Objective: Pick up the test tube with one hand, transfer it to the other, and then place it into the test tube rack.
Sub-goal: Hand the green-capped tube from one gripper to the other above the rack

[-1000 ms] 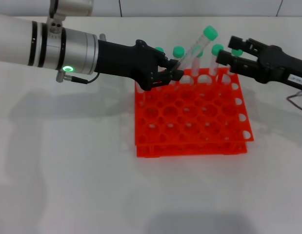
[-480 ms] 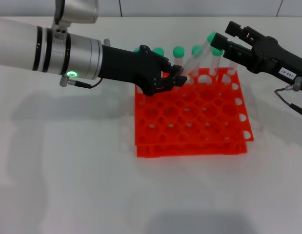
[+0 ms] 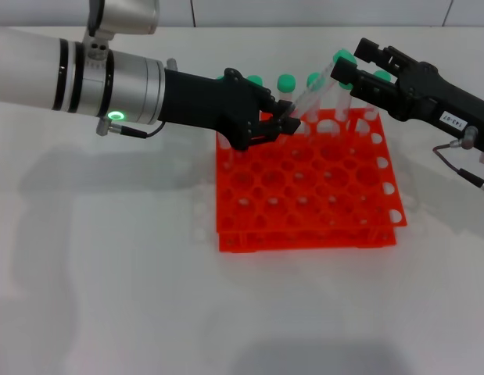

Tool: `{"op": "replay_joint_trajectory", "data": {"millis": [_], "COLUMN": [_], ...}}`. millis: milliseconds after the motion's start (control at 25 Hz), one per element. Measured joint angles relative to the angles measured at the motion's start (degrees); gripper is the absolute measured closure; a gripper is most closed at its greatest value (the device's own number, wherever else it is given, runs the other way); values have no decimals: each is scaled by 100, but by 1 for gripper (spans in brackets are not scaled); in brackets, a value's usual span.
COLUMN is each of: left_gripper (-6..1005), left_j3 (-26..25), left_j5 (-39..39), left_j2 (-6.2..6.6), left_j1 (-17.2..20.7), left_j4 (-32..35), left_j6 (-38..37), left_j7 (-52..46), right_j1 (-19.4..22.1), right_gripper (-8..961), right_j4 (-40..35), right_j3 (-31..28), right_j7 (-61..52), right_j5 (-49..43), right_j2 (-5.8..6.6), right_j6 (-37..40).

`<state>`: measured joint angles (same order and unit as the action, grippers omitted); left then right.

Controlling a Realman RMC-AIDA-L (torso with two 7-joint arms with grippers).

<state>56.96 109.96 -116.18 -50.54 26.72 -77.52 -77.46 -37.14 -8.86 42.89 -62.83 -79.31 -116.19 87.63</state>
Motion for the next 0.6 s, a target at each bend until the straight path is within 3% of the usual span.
{"op": "replay_joint_trajectory", "data": {"millis": [600], "left_gripper": [708], "left_j3": [18], "left_j5": [43], "left_j2": [-37], "left_j1": [9], "left_j4": [35], "left_j6": [91], "left_j7": [-65], "right_j1": [-35], "right_gripper": [151], "right_j4": [8], "right_j3": [15], "right_j7": [7], "right_j5": [-29], "right_j2": [0], "right_j6": [-13]}}
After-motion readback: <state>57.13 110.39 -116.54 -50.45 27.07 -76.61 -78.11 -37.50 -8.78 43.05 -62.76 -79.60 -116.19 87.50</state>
